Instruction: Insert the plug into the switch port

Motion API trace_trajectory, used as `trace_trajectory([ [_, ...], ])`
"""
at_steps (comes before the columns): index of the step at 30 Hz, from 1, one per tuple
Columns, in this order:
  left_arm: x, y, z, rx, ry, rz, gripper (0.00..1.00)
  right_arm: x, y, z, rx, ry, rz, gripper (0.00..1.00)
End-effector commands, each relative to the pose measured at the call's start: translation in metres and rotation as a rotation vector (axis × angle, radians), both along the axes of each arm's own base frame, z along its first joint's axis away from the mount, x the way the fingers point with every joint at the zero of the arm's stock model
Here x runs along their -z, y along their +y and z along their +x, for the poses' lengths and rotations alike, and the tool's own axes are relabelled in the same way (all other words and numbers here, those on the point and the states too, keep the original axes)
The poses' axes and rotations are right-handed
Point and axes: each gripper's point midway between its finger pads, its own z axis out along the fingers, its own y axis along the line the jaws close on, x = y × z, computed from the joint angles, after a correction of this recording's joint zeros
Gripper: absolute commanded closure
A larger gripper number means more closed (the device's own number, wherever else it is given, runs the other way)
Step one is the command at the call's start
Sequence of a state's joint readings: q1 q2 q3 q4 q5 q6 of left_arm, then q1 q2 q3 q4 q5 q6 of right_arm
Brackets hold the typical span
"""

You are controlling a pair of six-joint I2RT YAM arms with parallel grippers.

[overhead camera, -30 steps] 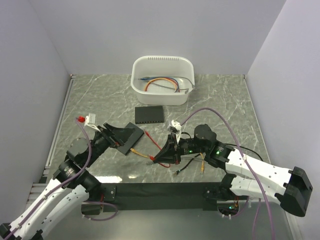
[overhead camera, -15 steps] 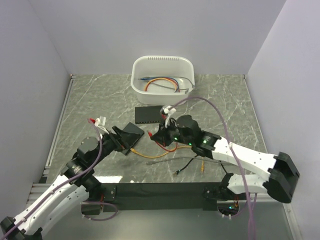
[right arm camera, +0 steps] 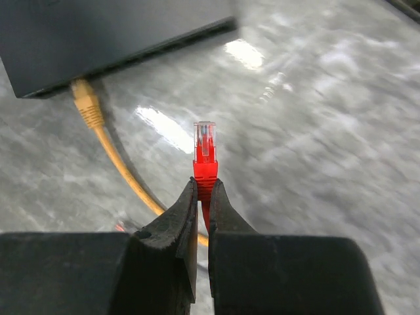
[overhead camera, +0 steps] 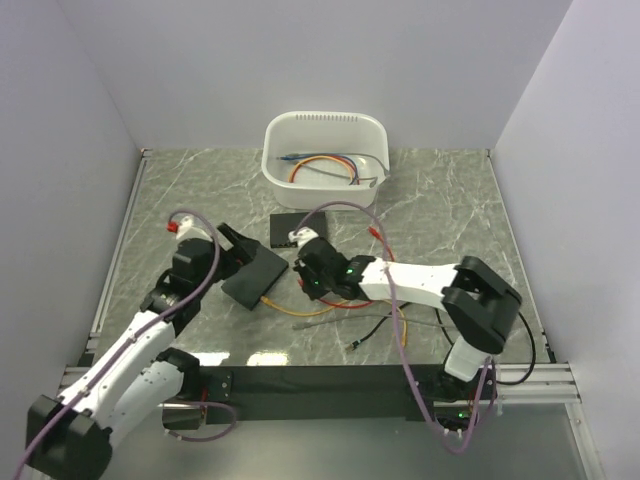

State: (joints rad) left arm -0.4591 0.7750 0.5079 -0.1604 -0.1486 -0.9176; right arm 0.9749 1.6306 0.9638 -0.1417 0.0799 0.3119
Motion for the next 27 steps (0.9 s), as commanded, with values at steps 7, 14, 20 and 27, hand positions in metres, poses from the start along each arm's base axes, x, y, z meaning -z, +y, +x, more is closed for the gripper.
trace_trajectory([
  [7,0.033,0.041,0.047,-0.047,-0.029,-0.048,0.01,0.006,0.062,-0.001,-0.125,-0.017,-0.039,1.00],
  [14,0.053,0.042,0.058,0.015,-0.039,-0.075,0.01,0.022,0.073,-0.002,-0.141,0.008,-0.072,1.00],
  [20,0.058,0.035,0.063,0.071,-0.057,-0.081,0.01,0.028,0.076,0.002,-0.130,0.009,-0.089,1.00],
  [27,0.081,0.030,0.066,0.100,-0.011,-0.085,0.02,0.028,0.082,0.006,-0.118,0.006,-0.088,1.00],
])
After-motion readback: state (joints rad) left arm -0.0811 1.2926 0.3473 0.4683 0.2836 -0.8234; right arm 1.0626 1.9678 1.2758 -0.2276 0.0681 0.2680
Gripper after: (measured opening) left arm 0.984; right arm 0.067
